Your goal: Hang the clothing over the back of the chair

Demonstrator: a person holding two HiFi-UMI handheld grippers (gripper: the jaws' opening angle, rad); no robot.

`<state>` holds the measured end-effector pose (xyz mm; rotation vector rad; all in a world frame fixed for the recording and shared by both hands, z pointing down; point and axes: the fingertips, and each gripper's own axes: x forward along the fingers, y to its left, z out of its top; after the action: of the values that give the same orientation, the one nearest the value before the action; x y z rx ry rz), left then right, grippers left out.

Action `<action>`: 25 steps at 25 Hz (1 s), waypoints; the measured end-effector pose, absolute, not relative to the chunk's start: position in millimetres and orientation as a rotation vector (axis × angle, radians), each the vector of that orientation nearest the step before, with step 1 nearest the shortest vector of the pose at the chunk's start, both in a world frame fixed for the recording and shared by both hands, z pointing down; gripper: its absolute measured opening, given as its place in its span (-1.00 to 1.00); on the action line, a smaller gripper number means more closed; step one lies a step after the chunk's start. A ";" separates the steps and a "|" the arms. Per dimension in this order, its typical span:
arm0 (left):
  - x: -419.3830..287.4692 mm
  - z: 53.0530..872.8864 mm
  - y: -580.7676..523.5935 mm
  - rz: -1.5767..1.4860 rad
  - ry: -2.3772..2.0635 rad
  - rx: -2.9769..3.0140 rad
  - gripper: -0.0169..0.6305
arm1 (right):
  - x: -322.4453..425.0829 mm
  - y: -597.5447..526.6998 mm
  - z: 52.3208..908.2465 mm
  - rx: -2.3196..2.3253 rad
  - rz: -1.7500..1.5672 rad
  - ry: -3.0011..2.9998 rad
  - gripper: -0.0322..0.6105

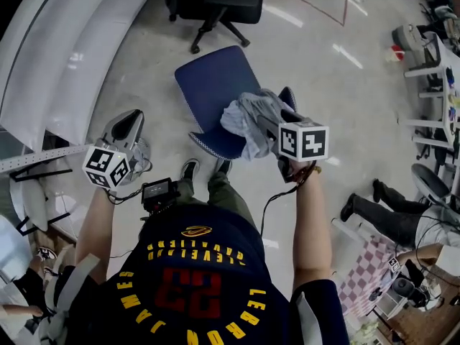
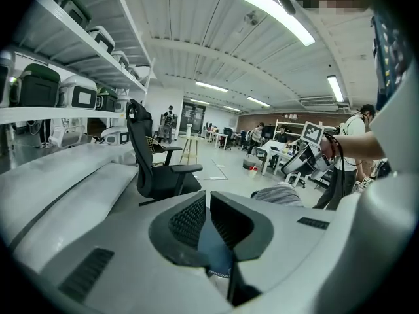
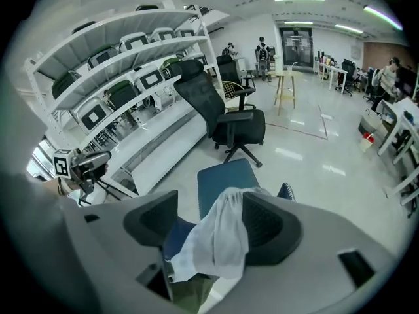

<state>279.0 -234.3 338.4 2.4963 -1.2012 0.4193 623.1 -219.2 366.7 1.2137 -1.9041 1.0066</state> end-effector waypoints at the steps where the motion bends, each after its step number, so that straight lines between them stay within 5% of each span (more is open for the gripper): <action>1: 281.4 337.5 -235.0 0.422 -1.195 2.502 -0.88 | 623.8 -219.9 363.0 1.230 1.001 -1.918 0.04; 9: 294.3 320.7 -238.7 0.406 -1.192 2.545 -0.88 | 602.3 -228.6 304.2 1.318 0.913 -2.202 0.01; 16: 292.7 290.3 -239.5 0.342 -1.231 2.589 -0.88 | 565.7 -223.9 260.0 1.260 0.800 -2.369 -0.35; 21: 288.4 274.0 -238.3 0.315 -1.257 2.613 -0.88 | 555.6 -226.0 243.4 1.271 0.773 -2.425 -0.84; 25: 286.7 261.1 -235.1 0.300 -1.271 2.637 -0.88 | 554.6 -222.3 226.9 1.308 0.741 -2.466 -0.87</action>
<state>286.7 -235.1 261.1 2.6365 -1.2708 0.2998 554.6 -222.3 226.9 1.3077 -2.4656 0.7414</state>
